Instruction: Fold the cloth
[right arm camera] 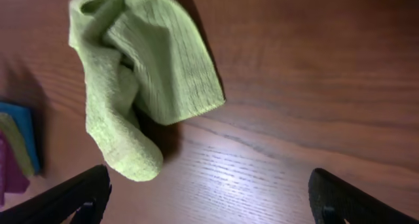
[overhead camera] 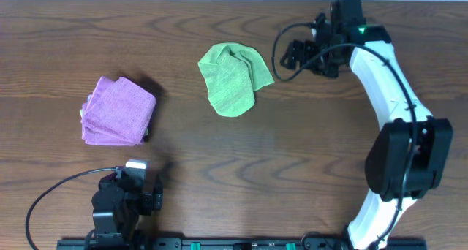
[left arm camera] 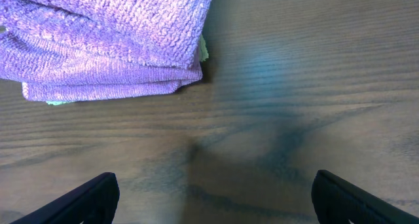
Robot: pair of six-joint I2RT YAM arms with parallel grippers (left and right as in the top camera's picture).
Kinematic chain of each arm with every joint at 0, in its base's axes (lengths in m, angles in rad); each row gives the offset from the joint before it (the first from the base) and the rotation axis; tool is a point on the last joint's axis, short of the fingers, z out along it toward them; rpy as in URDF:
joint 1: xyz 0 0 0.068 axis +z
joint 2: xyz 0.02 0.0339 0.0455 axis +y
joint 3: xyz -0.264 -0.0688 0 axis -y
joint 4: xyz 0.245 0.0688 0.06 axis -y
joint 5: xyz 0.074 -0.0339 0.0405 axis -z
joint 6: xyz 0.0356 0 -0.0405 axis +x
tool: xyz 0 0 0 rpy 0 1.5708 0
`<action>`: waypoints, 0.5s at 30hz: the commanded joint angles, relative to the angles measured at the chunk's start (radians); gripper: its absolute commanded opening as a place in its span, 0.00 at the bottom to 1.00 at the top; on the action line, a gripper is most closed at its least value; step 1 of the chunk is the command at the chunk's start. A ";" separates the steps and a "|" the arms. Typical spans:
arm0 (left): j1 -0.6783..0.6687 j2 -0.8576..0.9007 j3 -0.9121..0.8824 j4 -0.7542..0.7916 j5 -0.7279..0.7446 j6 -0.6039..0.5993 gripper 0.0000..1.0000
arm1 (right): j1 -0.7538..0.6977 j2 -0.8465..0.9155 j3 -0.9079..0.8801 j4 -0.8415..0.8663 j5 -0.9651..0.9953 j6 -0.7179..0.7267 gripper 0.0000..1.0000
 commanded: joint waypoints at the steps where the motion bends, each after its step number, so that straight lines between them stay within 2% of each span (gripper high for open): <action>1: -0.005 -0.006 -0.022 -0.033 -0.007 0.018 0.95 | 0.029 0.002 -0.076 0.044 -0.080 0.012 0.95; 7: -0.005 -0.006 -0.022 -0.033 -0.007 0.018 0.95 | 0.055 0.003 -0.196 0.192 -0.080 0.063 0.87; 15: -0.005 -0.006 -0.022 -0.033 -0.007 0.018 0.95 | 0.062 0.022 -0.267 0.336 -0.079 0.121 0.82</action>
